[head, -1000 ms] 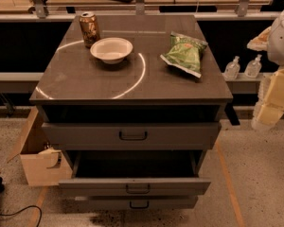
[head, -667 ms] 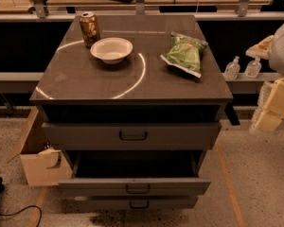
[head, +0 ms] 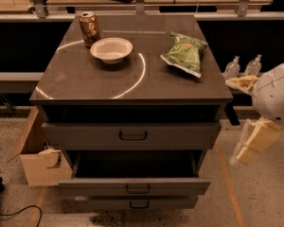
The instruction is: Open top drawer
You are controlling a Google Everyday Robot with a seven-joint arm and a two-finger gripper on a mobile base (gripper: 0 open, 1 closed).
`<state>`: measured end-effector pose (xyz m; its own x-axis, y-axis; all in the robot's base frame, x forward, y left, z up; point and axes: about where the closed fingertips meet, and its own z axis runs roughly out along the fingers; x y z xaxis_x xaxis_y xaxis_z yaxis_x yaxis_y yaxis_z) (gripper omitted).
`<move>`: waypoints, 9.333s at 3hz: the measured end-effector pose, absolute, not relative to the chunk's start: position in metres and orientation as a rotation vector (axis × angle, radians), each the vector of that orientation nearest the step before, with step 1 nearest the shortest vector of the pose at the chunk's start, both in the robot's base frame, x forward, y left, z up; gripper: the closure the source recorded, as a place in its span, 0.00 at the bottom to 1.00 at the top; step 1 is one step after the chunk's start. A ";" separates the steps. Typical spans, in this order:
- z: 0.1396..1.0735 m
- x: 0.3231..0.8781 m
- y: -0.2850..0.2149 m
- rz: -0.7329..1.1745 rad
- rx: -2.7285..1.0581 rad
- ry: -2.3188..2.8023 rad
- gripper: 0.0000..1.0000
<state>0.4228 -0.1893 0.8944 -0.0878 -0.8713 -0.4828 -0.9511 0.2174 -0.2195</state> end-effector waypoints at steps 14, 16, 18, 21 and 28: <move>0.679 0.514 -0.128 0.375 -1.708 1.885 0.83; 0.684 0.514 -0.128 0.375 -1.708 1.885 1.00; 0.692 0.497 -0.131 0.417 -1.740 1.898 0.58; 0.721 0.413 -0.136 0.686 -1.966 1.954 0.00; 0.739 0.506 -0.130 0.399 -1.825 1.929 1.00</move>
Offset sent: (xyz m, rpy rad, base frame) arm -0.0032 0.0124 -0.0324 0.0013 -0.0259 0.0415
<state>0.5065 -0.1297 0.7389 -0.0213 -0.8609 -0.5084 -0.9919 0.0818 -0.0969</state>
